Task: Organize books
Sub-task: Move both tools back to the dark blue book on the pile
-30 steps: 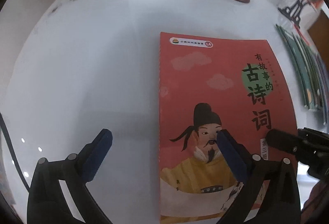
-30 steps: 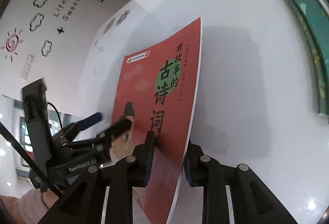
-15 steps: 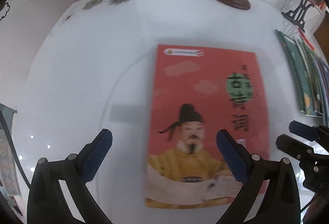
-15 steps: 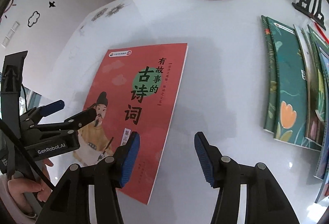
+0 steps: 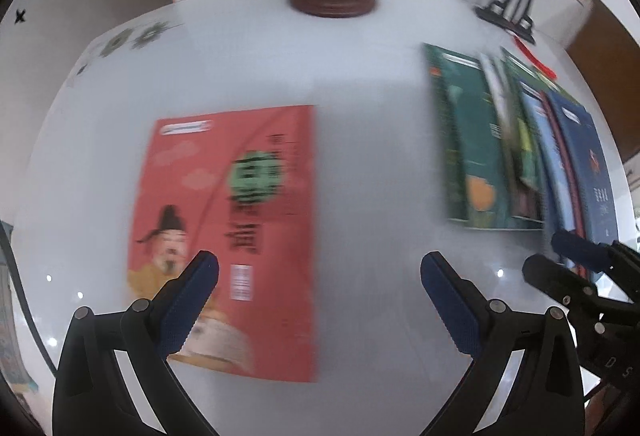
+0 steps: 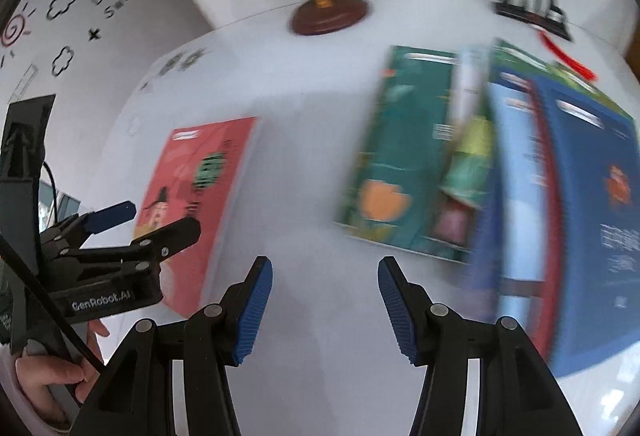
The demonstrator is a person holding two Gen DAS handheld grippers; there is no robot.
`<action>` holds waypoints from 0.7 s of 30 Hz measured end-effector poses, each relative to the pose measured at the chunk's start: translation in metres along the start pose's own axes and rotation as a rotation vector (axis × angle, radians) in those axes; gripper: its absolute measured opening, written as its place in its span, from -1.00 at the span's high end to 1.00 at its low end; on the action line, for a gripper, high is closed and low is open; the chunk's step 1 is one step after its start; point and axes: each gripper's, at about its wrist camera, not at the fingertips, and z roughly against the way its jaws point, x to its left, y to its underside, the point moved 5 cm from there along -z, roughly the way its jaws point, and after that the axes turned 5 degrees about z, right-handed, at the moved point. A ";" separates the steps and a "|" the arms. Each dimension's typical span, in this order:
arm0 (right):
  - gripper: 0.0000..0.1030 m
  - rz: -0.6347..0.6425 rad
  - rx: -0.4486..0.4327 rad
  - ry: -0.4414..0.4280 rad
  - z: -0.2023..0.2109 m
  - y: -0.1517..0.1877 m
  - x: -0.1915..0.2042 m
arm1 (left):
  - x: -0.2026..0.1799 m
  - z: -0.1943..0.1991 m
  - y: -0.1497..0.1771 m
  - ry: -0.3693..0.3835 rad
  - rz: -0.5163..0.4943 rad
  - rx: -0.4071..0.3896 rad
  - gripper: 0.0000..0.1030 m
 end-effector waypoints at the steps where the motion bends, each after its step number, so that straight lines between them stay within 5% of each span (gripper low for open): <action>1: -0.04 -0.004 -0.002 0.012 0.006 0.003 -0.011 | -0.012 0.001 0.001 0.004 -0.009 0.001 -0.97; 9: -0.04 -0.023 -0.012 0.079 0.040 0.019 -0.086 | -0.097 0.004 0.009 0.033 -0.094 0.010 -0.97; 21: -0.04 -0.076 -0.009 0.082 0.055 0.036 -0.169 | -0.172 0.004 0.016 0.031 -0.179 0.015 -0.97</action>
